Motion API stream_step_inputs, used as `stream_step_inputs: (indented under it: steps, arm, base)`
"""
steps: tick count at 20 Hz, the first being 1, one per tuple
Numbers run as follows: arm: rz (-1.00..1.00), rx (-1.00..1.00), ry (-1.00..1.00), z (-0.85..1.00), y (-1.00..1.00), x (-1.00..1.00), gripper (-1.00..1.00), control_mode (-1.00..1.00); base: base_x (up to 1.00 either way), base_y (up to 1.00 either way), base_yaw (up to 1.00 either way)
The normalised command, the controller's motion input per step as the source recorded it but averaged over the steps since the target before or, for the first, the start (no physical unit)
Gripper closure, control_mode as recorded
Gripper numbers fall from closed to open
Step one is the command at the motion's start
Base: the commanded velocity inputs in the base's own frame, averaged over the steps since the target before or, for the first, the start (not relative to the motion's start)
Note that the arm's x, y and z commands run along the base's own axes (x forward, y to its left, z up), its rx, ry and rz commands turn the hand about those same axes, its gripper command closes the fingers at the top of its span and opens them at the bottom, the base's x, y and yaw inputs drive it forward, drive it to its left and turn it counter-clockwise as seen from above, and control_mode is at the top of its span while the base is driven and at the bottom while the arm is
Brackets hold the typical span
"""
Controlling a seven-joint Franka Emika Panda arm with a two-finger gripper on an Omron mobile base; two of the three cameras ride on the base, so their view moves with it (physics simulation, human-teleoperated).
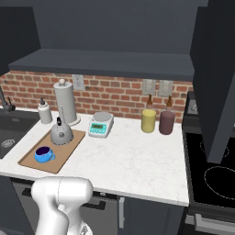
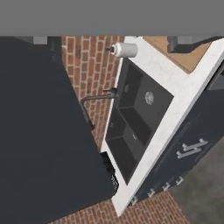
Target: Pick the kettle from the counter and place it on the tray. Then pick the mug from the cabinet and place it on the tray. Then close the cabinet doors.
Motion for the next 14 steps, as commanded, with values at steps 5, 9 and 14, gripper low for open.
stream_step_inputs:
  steps: [5, 9, 14]
  arm:
    - [0.11, 0.01, -0.05, 0.25, 0.46, -0.43, -1.00, -1.00]
    - [0.16, 0.01, -0.04, 0.26, 0.53, -0.35, -1.00, -1.00]
    - [0.17, 0.00, -0.07, 0.23, 0.65, -0.26, -1.00, -1.00]
  base:
    - [0.00, 0.00, 0.00]
    - [0.00, 0.00, 0.00]
    - [0.00, 0.00, 0.00]
